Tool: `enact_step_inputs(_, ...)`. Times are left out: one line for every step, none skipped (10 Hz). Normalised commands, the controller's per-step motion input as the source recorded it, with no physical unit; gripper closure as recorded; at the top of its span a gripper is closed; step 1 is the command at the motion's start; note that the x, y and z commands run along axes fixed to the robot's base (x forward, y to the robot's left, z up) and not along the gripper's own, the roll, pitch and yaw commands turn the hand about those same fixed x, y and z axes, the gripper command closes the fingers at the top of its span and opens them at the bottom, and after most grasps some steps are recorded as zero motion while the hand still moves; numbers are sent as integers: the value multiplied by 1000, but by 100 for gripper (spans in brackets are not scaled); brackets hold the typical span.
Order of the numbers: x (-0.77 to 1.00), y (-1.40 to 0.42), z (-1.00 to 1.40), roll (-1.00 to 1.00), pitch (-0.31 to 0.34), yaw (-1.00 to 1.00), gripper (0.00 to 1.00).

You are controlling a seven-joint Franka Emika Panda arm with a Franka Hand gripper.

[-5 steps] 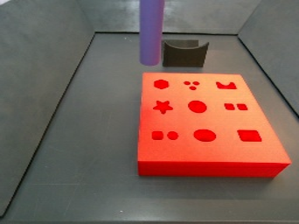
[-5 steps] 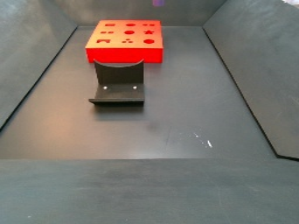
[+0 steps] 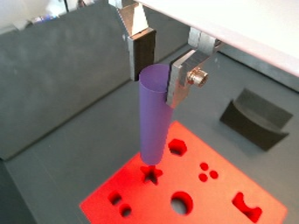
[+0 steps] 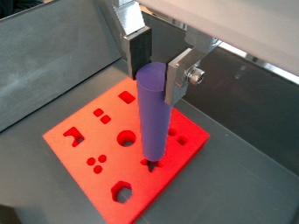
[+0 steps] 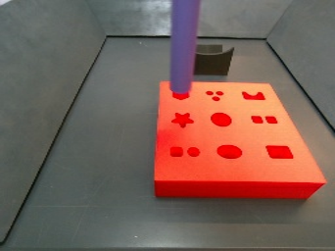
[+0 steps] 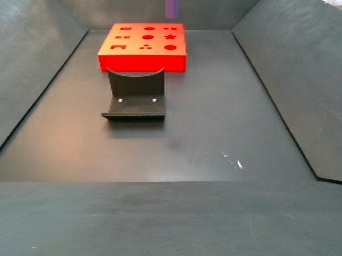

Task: Insert the round object.

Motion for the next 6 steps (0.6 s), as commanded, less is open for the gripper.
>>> enact_step_inputs(1000, 0, -340, 0, -150, 0, 100)
enact_step_inputs(1000, 0, -206, -11, -169, 0, 100)
enact_step_inputs(1000, 0, -126, -10, -180, 0, 100)
enact_step_inputs(946, 0, -66, 0, -224, 20, 100)
enact_step_inputs(943, 0, -100, 0, -214, 29, 100)
enact_step_inputs(877, 0, -163, 0, -201, 57, 100)
